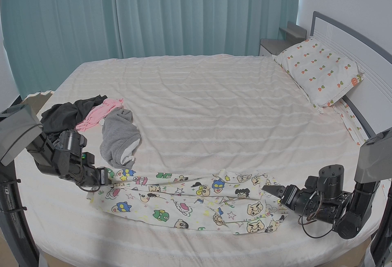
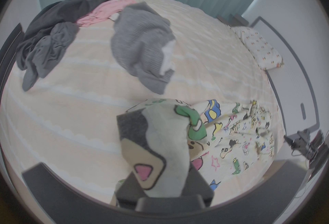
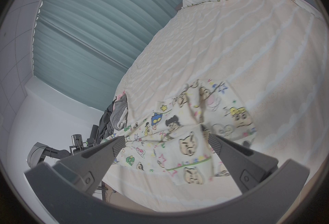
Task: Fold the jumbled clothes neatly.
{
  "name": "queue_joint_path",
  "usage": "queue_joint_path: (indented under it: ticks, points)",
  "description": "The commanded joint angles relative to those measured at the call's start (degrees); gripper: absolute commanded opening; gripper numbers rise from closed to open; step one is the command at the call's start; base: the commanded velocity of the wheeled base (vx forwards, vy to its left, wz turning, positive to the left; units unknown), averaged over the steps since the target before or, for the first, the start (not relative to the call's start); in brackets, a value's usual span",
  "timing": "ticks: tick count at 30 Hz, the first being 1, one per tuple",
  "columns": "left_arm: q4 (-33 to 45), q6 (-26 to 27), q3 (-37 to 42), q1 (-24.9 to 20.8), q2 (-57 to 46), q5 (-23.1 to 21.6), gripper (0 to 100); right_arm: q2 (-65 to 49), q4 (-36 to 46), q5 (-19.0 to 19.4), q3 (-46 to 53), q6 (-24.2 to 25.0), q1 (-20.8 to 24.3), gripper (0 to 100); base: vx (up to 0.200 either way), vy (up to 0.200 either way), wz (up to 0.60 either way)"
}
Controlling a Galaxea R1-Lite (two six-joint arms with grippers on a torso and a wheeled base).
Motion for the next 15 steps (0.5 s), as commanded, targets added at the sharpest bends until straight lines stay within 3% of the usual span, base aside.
queue_joint_path:
  ticks: [1, 6, 9, 13, 15]
  points:
    - [0.98, 0.00, -1.42, 9.02, -3.96, -2.14, 0, 0.26, -0.50, 0.06, 0.35, -0.02, 0.01, 100, 0.000, 0.000, 0.00]
    - [4.41, -0.70, -5.19, 14.91, -4.84, -2.31, 0, 0.17, -0.50, 0.06, 0.44, -0.02, 0.01, 100, 0.000, 0.000, 0.00]
    - [9.07, -4.66, -9.06, 17.02, -6.51, -2.93, 0, 0.09, -0.76, 0.06, 0.61, -0.02, 0.01, 100, 0.000, 0.000, 0.00]
    - [11.70, -6.77, -10.38, 16.75, -8.62, -2.93, 0, 0.00, -0.76, 0.06, 0.61, -0.02, 0.01, 100, 0.000, 0.000, 0.00]
    - [12.85, -8.70, -10.29, 14.38, -10.46, -2.75, 0, 0.00, -0.76, 0.06, 0.61, -0.02, 0.01, 100, 0.000, 0.000, 0.00]
